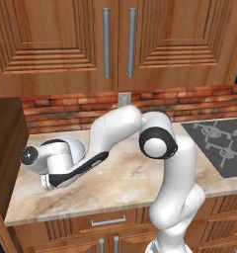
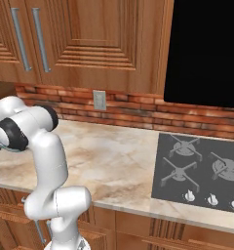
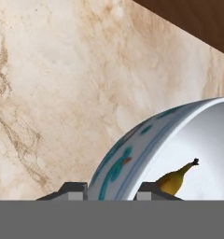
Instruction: Pick the banana from the cabinet and place it in the bowl. Then pick the bowl and place it in the sink. Then turn on the sink facuet.
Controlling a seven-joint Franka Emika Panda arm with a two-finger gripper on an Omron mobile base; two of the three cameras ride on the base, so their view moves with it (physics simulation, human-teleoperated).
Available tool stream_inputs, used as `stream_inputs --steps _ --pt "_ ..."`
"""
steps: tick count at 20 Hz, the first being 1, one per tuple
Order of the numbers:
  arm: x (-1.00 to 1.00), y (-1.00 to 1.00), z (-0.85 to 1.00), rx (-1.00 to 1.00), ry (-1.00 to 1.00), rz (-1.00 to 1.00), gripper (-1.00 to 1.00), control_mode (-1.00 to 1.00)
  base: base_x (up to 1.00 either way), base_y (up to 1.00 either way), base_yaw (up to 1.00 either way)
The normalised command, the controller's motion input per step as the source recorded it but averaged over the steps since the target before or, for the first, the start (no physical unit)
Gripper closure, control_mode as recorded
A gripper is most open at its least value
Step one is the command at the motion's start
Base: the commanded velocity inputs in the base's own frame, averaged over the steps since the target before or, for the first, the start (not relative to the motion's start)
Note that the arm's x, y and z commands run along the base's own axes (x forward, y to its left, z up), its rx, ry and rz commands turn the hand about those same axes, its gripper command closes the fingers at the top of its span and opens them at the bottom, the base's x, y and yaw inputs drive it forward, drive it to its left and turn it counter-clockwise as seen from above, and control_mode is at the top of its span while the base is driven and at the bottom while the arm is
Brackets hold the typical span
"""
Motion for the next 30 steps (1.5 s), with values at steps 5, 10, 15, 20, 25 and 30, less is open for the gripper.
stream_inputs --steps 5,10,15,20,25,30 --pt "-0.2 -0.01 0.0 -0.06 -0.01 -0.01 1.0 -1.0 0.0 0.0 0.0" --pt "-0.93 -0.31 0.53 0.01 0.0 0.0 1.0 -1.0 0.0 0.0 0.0" --pt "-1.0 -0.58 0.82 0.05 0.0 0.0 1.0 -1.0 0.0 0.0 0.0" --pt "-1.0 -0.71 0.93 0.05 0.0 0.0 1.0 -1.0 0.0 0.0 0.0" --pt "-1.0 -0.8 0.9 0.05 0.03 0.0 1.0 -1.0 0.0 0.0 0.0" --pt "-0.91 -0.95 1.0 0.01 0.02 0.0 1.0 -1.0 0.0 0.0 0.0"
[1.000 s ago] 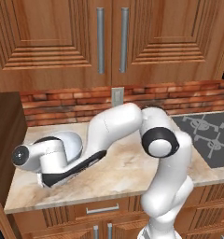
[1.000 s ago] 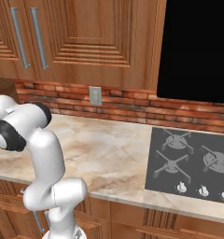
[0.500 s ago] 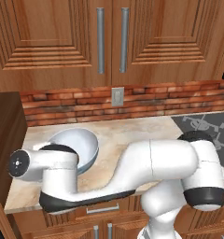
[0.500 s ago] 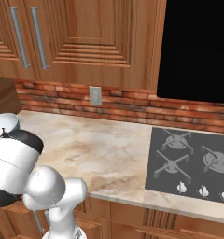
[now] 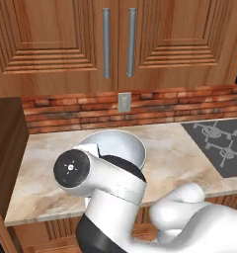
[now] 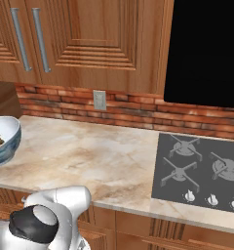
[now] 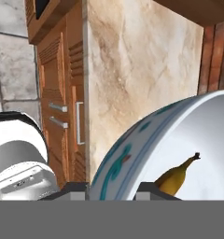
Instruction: Pick the banana from the cabinet and place it in the bowl. Then pick the bowl and place it in the sink. Then turn on the sink facuet.
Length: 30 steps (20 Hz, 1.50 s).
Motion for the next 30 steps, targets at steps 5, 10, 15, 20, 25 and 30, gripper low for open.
stream_inputs --steps 5,10,15,20,25,30 --pt "-0.25 -0.96 0.92 0.0 0.0 0.0 1.0 -1.0 0.0 0.0 0.0" --pt "0.0 -0.81 0.43 0.01 -0.01 0.04 1.0 -1.0 0.0 0.0 0.0" --pt "-0.06 -0.35 0.19 0.04 0.06 0.0 1.0 -1.0 0.0 0.0 0.0" --pt "-0.19 -0.04 0.0 0.0 0.07 0.0 1.0 -1.0 0.0 0.0 0.0" --pt "-0.03 0.0 0.0 0.0 0.01 0.0 1.0 -1.0 0.0 0.0 0.0" --pt "0.0 0.0 0.0 0.0 0.0 0.0 1.0 -1.0 0.0 0.0 0.0"
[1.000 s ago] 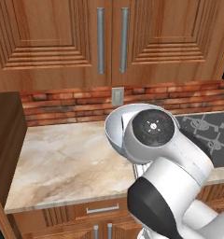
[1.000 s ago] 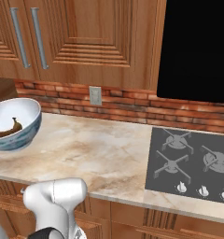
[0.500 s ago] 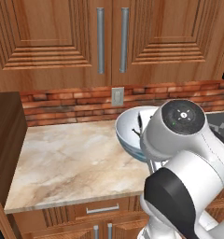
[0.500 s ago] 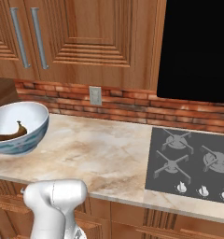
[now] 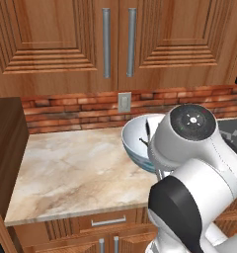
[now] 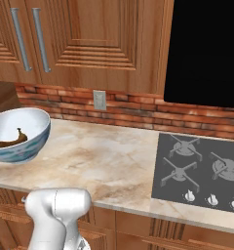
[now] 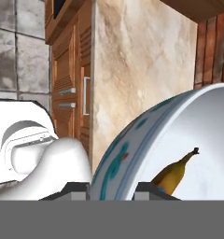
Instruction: Pick the banana from the cabinet and place it in the bowl. Then pick the bowl and place it in the sink. Then turn on the sink facuet.
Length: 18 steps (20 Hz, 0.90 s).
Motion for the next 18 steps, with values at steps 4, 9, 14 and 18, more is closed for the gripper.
stream_inputs --steps 4,9,14,18 --pt "0.0 0.0 0.0 0.0 0.0 0.0 1.0 1.0 -0.26 -0.06 -0.03" --pt "0.0 0.0 0.0 0.0 0.0 0.0 1.0 1.0 -0.78 -0.62 -0.27" --pt "0.0 0.0 0.0 0.0 0.0 0.0 1.0 1.0 -0.61 -0.72 -0.52" --pt "0.0 0.0 0.0 0.0 0.0 0.0 1.0 1.0 -0.23 -0.42 -0.7"
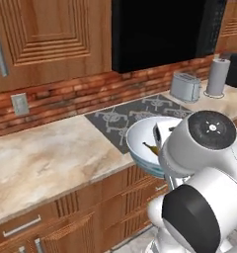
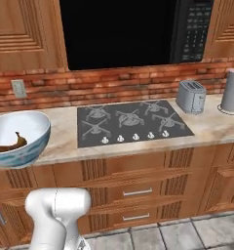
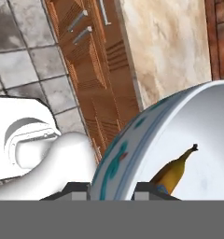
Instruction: Pick the banana from the cabinet and place it in the bowl. Then pick the bowl and place it in the sink. Then turn on the sink facuet.
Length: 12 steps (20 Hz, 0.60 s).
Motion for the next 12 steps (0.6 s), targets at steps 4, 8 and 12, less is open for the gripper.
stream_inputs --steps 4,8,12 --pt "0.0 0.0 0.0 0.0 0.0 0.0 1.0 1.0 -0.16 -0.47 -0.72" --pt "0.0 0.0 0.0 0.0 0.0 0.0 1.0 1.0 -0.05 -0.54 -0.72" --pt "0.0 0.0 0.0 0.0 0.0 0.0 1.0 1.0 0.0 -0.6 -0.72"
